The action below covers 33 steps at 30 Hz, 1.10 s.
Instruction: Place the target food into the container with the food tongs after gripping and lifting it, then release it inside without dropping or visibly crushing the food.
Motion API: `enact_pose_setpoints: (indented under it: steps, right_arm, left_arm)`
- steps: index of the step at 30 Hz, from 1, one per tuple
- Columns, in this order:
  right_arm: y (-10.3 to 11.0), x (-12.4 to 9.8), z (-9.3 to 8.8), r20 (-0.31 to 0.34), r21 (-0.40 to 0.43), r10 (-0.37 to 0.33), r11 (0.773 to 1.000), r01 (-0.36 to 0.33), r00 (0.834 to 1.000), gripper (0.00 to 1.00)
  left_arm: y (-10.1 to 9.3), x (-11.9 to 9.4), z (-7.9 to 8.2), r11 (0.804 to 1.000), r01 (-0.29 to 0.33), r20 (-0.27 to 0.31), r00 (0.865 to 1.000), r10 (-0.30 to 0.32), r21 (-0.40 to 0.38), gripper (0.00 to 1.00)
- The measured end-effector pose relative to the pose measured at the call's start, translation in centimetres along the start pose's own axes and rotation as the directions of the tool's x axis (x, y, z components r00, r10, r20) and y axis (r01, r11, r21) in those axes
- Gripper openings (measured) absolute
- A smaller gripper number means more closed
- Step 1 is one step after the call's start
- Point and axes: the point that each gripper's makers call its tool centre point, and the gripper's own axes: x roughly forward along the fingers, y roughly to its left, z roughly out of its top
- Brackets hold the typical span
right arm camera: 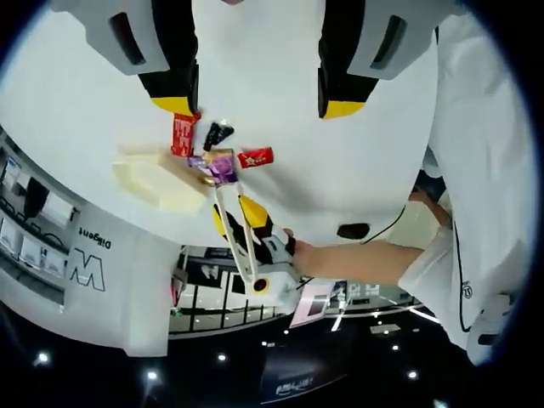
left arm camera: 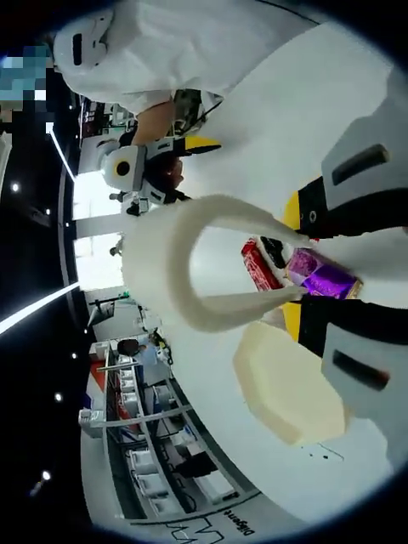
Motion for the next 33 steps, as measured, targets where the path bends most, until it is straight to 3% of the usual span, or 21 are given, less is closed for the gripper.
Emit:
enact_pose_setpoints:
  steps: [17, 33]
  right_arm:
    - [-0.4, 0.1, -0.7, -0.001, 0.021, 0.002, 1.0, -0.002, 1.0, 0.53]
    - [-0.6, 0.2, -0.9, 0.003, 0.026, 0.006, 1.0, -0.006, 1.0, 0.52]
  left_arm:
    - [0.2, 1.2, -1.4, 0.996, 0.088, -0.102, 0.991, -0.085, 0.021, 0.25]
    - [0.9, 1.7, -2.3, 0.991, 0.118, -0.19, 0.976, -0.103, 0.067, 0.25]
